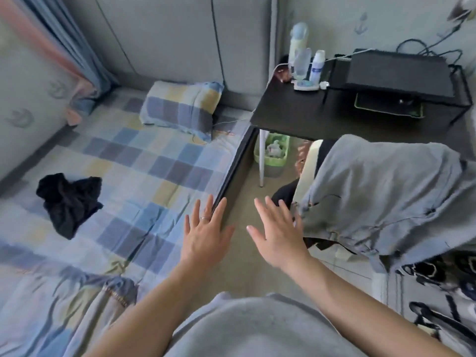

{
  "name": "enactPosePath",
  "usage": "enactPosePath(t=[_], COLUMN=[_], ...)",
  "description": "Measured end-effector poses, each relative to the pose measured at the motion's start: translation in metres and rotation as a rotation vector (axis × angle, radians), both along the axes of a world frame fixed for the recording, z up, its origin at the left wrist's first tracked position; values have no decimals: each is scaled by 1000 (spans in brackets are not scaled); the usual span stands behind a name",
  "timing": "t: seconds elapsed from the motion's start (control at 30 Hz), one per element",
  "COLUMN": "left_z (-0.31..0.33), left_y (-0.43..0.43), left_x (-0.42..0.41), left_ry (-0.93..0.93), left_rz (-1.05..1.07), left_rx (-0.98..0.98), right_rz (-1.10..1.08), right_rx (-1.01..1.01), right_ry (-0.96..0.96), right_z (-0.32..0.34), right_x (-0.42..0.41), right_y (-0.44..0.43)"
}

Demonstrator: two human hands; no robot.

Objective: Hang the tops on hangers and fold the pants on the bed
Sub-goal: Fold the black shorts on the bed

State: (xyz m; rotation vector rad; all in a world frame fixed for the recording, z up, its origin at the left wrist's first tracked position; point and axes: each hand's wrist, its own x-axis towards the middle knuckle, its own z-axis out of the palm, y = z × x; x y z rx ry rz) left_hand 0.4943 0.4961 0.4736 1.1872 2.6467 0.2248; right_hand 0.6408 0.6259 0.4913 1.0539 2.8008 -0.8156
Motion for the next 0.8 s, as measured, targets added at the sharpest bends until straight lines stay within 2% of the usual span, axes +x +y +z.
enactPosePath(t=[0.4, 0.57, 0.8], left_z=[-29, -41, -48], left_y=[-241, -285, -305], left_x=[-131, -162, -212], left_ry=[-40, -89, -143], left_rz=[415, 576, 821], left_rx=[12, 21, 41], right_rz=[349, 461, 624], right_rx=[-2, -39, -39], right_ry=[-120, -148, -209], right_z=[-16, -25, -40], right_x=[-212, -273, -370], right_y=[-162, -194, -200])
